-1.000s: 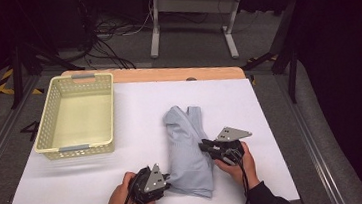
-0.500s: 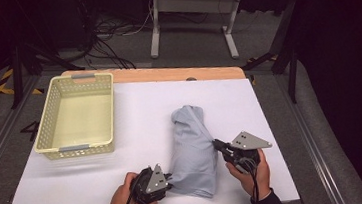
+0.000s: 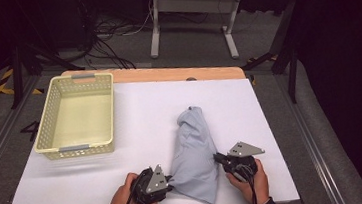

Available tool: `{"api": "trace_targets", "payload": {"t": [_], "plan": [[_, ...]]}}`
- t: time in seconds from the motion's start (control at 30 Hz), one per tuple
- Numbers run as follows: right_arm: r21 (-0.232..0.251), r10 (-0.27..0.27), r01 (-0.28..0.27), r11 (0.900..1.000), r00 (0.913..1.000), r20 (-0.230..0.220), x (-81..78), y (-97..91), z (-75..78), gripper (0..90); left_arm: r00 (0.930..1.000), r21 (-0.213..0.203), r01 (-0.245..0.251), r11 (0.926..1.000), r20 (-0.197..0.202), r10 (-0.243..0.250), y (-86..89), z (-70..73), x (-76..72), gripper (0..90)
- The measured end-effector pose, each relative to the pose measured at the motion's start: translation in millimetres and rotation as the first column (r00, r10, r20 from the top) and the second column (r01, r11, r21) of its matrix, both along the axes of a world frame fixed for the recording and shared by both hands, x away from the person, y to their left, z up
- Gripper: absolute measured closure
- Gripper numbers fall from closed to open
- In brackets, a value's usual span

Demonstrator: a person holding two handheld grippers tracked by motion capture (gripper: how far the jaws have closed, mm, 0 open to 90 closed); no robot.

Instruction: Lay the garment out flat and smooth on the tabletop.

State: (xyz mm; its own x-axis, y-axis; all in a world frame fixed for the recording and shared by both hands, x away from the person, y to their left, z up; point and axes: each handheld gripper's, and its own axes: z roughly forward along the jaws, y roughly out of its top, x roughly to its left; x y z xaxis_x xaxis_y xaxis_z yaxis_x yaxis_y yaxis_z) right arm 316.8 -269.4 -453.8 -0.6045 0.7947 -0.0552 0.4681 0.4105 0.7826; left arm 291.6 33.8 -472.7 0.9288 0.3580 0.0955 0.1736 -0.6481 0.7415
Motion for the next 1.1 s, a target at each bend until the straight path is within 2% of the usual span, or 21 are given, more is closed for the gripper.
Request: {"api": "trace_targets", "payload": {"t": [0.1,0.27,0.33,0.37,0.4,0.43,0.5,0.57,0.6,0.67,0.73,0.87,0.93,1.0,1.1], "plan": [[0.024,0.010,-0.010,0.9997,0.9997,-0.022,6.1,1.7,-9.5,86.9,1.0000,0.003,0.000,1.0000,0.001,0.000,0.2,0.0,-0.7,73.4],[0.053,0.021,-0.018,0.9984,0.9986,-0.048,9.4,-0.7,-10.3,85.3,1.0000,0.005,-0.005,1.0000,0.006,0.005,0.7,-0.1,-2.9,73.8],[0.044,0.017,-0.015,0.9989,0.9991,-0.039,7.8,-1.2,-6.4,63.7,1.0000,0.003,-0.008,1.0000,0.006,0.008,1.2,-0.3,-3.7,74.0],[0.034,-0.018,0.019,0.9992,0.9995,-0.028,8.1,-1.4,-4.6,47.0,0.9999,0.002,-0.012,0.9999,0.002,0.012,1.5,-0.4,-4.3,74.2],[0.023,-0.052,0.052,0.9984,0.9980,-0.036,9.8,-2.5,-4.3,40.5,0.9999,0.003,-0.015,0.9999,0.001,0.015,1.7,-0.5,-4.9,74.4],[0.045,-0.052,0.054,0.9975,0.9975,-0.048,10.3,-4.5,-4.8,42.5,0.9999,0.003,-0.016,0.9999,0.006,0.016,1.8,-0.5,-5.2,74.5],[0.135,-0.025,0.037,0.9902,0.9962,-0.084,10.9,-9.4,-7.2,42.5,0.9999,0.004,-0.011,0.9999,0.008,0.011,3.0,-0.4,-5.9,74.7],[0.152,-0.011,0.025,0.9880,0.9958,-0.091,10.6,-10.6,-6.6,40.8,0.9999,0.005,-0.013,0.9999,0.001,0.013,4.1,-0.5,-5.8,74.8],[0.171,0.007,0.001,0.9853,0.9990,-0.045,7.1,-11.6,2.0,38.4,0.9999,0.003,-0.011,0.9999,0.004,0.011,4.4,-0.6,-5.7,75.1],[0.179,0.009,-0.007,0.9839,0.9999,-0.009,4.6,-11.4,7.7,35.7,0.9998,0.008,-0.017,0.9998,0.008,0.017,4.4,-0.7,-7.1,75.0],[0.164,0.022,-0.020,0.9863,0.9997,-0.010,4.3,-7.7,8.3,32.5,0.9999,0.003,-0.011,0.9999,0.010,0.011,4.3,-0.9,-7.2,75.1],[0.119,0.035,-0.024,0.9926,0.9949,-0.095,12.7,-2.5,-5.8,26.3,0.9997,0.006,-0.021,0.9998,0.014,0.021,5.8,-0.8,-8.7,75.1],[0.141,0.026,-0.007,0.9900,0.9904,-0.136,18.2,-4.8,-9.5,25.2,0.9997,0.007,-0.021,0.9998,0.015,0.021,6.5,-0.8,-10.1,75.1],[0.141,0.046,-0.022,0.9898,0.9837,-0.174,22.1,-2.5,-13.4,28.2,0.9998,0.004,-0.015,0.9999,0.016,0.015,6.8,-0.9,-10.3,75.1],[0.103,0.085,-0.069,0.9923,0.9837,-0.158,22.3,6.2,-12.1,41.7,0.9995,0.029,0.000,0.9996,0.031,-0.001,9.0,1.2,-11.3,74.8]]}}
